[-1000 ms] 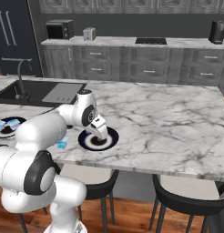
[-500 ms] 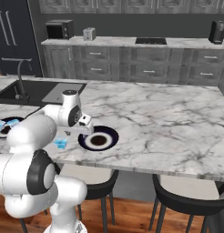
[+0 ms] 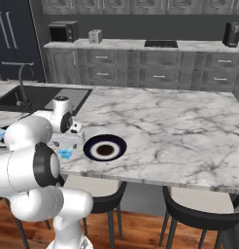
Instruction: Place two yogurt containers on each plate.
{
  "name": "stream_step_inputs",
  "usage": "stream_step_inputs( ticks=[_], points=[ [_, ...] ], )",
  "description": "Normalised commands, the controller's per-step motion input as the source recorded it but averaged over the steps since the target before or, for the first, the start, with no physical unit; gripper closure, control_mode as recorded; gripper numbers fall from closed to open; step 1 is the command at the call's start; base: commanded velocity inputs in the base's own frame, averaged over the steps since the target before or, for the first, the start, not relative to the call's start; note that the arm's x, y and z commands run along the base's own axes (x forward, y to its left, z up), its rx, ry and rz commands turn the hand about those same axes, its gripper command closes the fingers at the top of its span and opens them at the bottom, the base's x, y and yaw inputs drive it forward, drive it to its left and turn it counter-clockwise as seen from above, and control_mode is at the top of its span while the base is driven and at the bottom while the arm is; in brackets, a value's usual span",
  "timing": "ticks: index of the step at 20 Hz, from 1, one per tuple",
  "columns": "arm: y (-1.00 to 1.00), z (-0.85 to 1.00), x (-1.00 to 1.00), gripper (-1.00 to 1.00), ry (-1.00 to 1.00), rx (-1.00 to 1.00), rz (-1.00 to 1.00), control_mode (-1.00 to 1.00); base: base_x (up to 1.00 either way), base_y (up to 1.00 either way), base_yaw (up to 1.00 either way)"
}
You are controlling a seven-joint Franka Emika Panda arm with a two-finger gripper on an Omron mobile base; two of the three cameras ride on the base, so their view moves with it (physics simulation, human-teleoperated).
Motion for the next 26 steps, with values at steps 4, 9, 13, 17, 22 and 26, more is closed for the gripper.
stream_step_inputs(
  ticks=[4, 9, 13, 17, 22, 26],
  points=[
    [0.31, -0.07, 0.03, -1.0, 0.13, 0.0, 0.0, -1.0, 0.0, 0.0, 0.0],
    [0.14, -0.18, 0.04, -1.0, 0.0, 0.0, 0.0, -1.0, 0.0, 0.0, 0.0],
    [0.21, -0.25, 0.13, -1.0, 0.0, -0.07, 0.0, -1.0, 0.0, 0.0, 0.0],
    [0.02, -0.23, 0.03, -1.0, -0.03, -0.14, 0.0, -1.0, 0.0, 0.0, 0.0],
    [0.0, -0.16, 0.01, -1.0, -0.12, -0.01, 0.0, -1.0, 0.0, 0.0, 0.0],
    [0.0, -0.14, 0.01, -1.0, -0.18, 0.0, 0.0, -1.0, 0.0, 0.0, 0.0]
  ],
)
